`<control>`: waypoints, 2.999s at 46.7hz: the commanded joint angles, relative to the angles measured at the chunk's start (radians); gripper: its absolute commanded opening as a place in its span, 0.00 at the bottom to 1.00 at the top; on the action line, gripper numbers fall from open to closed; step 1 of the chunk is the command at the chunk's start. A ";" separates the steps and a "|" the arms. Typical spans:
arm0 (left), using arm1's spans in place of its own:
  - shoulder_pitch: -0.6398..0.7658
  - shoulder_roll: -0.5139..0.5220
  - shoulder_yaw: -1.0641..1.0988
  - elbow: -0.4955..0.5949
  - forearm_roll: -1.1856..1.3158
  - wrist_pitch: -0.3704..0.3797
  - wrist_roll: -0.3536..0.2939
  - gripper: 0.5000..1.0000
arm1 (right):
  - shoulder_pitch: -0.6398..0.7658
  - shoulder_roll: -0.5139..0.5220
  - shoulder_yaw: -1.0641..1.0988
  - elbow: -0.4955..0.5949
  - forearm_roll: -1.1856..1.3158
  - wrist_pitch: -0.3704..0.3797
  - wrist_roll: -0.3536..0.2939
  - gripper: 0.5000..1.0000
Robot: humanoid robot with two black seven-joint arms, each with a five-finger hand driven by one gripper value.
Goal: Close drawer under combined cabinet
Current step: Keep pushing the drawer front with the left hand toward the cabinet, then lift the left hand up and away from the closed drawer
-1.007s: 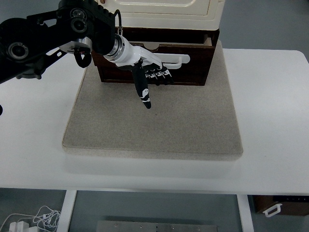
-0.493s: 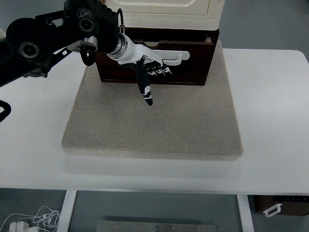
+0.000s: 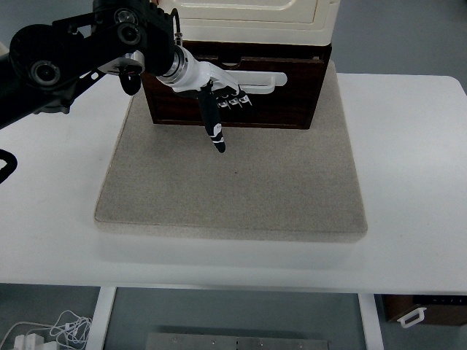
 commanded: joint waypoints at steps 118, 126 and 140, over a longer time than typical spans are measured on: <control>0.014 -0.006 -0.150 -0.007 0.000 0.000 0.000 0.99 | 0.000 0.000 0.000 0.000 0.000 0.000 0.000 0.90; 0.041 -0.034 -0.230 -0.038 -0.080 0.000 0.000 0.99 | 0.000 0.000 0.000 0.000 0.000 0.000 0.000 0.90; 0.061 -0.098 -0.463 -0.041 -0.110 0.000 0.000 0.99 | 0.000 0.000 0.000 0.000 0.000 0.000 0.000 0.90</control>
